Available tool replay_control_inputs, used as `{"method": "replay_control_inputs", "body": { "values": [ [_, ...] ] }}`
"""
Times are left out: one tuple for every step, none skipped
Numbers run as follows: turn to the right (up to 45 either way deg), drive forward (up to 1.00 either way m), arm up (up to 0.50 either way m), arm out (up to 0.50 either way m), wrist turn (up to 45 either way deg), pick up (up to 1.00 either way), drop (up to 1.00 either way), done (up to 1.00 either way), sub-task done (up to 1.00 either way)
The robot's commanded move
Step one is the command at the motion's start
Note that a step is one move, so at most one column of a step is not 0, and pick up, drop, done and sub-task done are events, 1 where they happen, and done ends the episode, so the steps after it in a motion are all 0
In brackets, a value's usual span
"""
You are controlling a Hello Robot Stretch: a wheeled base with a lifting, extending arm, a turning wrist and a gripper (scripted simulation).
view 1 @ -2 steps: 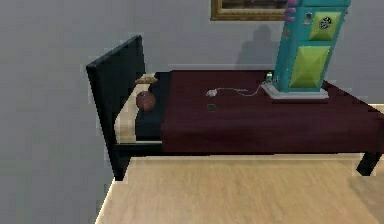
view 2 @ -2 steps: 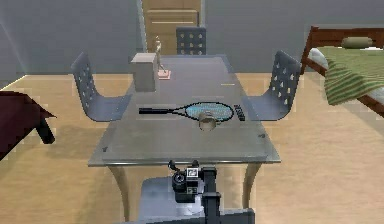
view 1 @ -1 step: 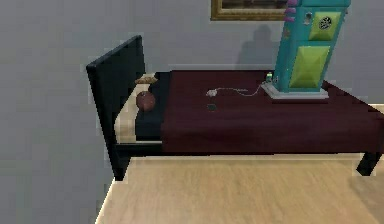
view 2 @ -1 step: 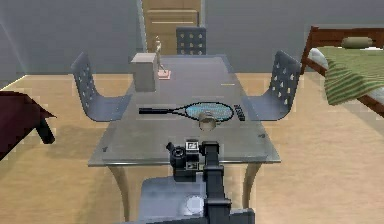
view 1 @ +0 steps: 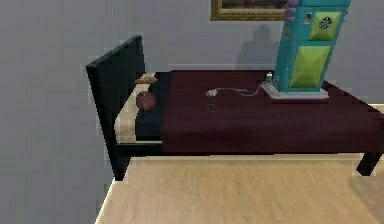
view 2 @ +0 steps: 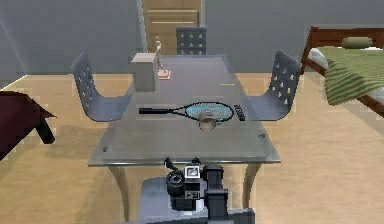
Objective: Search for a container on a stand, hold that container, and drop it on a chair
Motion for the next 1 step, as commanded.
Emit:
{"method": "replay_control_inputs", "body": {
  "values": [
    [0.0, 0.00, 0.00, 0.00, 0.0, 0.00, 0.00, 1.00, 0.00]
  ]
}}
